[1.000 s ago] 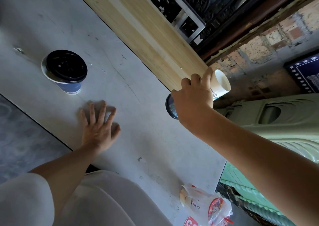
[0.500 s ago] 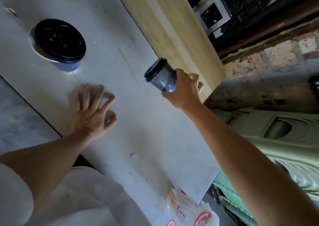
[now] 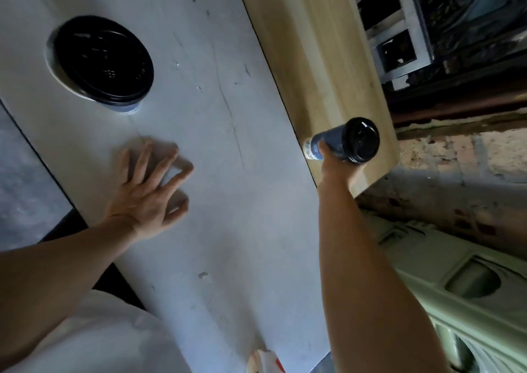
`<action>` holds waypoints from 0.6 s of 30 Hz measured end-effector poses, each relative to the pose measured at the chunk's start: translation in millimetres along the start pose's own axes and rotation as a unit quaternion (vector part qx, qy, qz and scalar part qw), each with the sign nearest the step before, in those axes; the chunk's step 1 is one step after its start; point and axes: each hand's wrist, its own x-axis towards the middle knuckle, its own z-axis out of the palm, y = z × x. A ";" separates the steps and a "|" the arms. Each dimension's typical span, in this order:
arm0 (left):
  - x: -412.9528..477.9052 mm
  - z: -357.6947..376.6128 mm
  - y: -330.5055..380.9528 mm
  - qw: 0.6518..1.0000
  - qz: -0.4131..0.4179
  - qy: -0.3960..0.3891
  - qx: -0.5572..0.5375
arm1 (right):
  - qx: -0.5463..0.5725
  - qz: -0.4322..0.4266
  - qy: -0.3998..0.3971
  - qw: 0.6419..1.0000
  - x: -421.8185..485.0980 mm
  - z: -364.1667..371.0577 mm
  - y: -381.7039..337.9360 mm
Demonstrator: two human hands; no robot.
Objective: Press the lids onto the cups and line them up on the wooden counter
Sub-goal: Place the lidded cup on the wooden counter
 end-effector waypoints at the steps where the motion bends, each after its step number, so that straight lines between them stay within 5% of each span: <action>1: 0.1 0.1 0.9 1.000 -0.001 0.004 -0.001 | 0.016 0.016 -0.003 1.000 -0.4 4.9 8.1; 15: 0.6 5.6 0.8 1.000 -0.003 0.023 0.002 | 0.037 0.077 -0.027 0.996 17.7 16.0 23.3; 18: 1.2 6.9 0.3 1.000 -0.001 0.019 0.004 | 0.056 0.179 -0.063 0.980 6.1 14.6 17.9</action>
